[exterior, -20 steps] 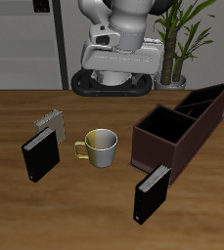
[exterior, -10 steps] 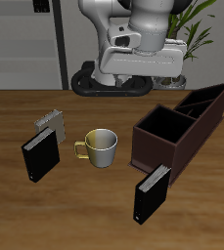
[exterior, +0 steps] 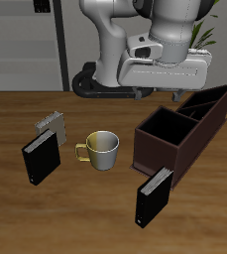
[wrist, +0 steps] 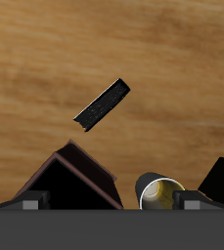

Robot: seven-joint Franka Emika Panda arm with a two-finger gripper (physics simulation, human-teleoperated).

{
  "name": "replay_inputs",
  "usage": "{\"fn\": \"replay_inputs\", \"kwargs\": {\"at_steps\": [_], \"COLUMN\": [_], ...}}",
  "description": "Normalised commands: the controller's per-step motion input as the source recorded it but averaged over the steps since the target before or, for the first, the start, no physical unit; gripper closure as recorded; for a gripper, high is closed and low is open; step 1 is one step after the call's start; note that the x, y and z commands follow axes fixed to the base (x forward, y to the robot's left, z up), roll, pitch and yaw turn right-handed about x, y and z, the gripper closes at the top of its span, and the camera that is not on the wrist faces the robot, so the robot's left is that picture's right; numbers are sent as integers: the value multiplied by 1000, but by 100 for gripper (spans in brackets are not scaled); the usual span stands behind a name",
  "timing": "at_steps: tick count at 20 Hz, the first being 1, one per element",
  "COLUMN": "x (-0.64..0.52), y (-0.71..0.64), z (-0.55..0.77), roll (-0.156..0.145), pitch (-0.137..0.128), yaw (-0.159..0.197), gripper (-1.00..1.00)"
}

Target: Place the left black book into the left desk caddy's left compartment

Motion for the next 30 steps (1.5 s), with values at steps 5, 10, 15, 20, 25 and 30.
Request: {"fn": "replay_inputs", "kwargs": {"at_steps": [5,10,15,20,25,30], "x": [235,182,163,183,134,69], "y": [-95,-82,86,56,-47,-57], "z": [-62,-213,-266,-300,-294,-262], "roll": [-44,-8,1,-5,-5,1], "pitch": [-8,-16,18,15,8,16], "yaw": [-66,-70,-26,-31,-27,-22], "gripper": [-100,-100,-100,-100,-100,-100]}}
